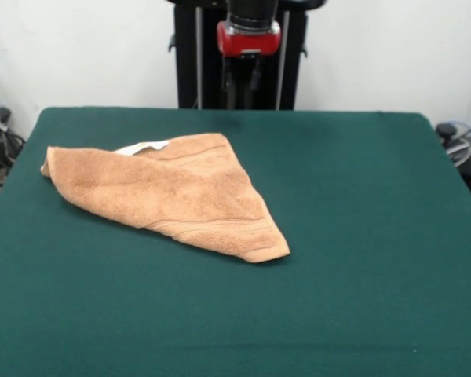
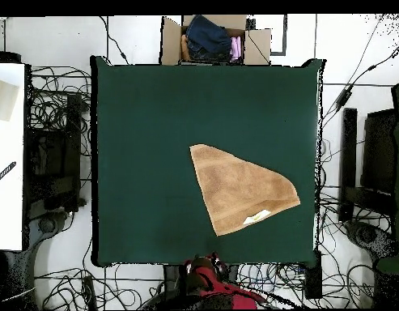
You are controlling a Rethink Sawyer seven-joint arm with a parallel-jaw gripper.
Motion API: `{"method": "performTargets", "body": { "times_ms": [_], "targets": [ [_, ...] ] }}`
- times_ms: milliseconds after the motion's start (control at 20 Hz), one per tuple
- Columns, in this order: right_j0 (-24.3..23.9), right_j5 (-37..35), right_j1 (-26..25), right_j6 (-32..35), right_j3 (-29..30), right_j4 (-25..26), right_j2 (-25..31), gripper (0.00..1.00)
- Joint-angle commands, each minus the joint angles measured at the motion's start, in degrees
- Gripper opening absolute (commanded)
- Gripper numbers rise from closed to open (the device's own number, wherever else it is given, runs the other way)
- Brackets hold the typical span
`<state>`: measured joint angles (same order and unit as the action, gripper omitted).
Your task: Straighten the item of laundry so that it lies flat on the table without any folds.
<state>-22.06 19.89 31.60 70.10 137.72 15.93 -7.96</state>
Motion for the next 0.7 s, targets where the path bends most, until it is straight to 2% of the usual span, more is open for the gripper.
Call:
{"method": "performTargets", "body": {
  "times_ms": [50, 450, 700],
  "targets": [
    [-1.1, 8.1, -6.8, 15.1, -2.2, 2.2, 0.4, 1.00],
    [-1.6, 14.3, -11.2, 16.4, -2.6, 3.1, -0.3, 1.00],
    [-1.8, 16.1, -12.1, 16.1, -2.4, 3.1, -0.5, 1.00]
  ]
}}
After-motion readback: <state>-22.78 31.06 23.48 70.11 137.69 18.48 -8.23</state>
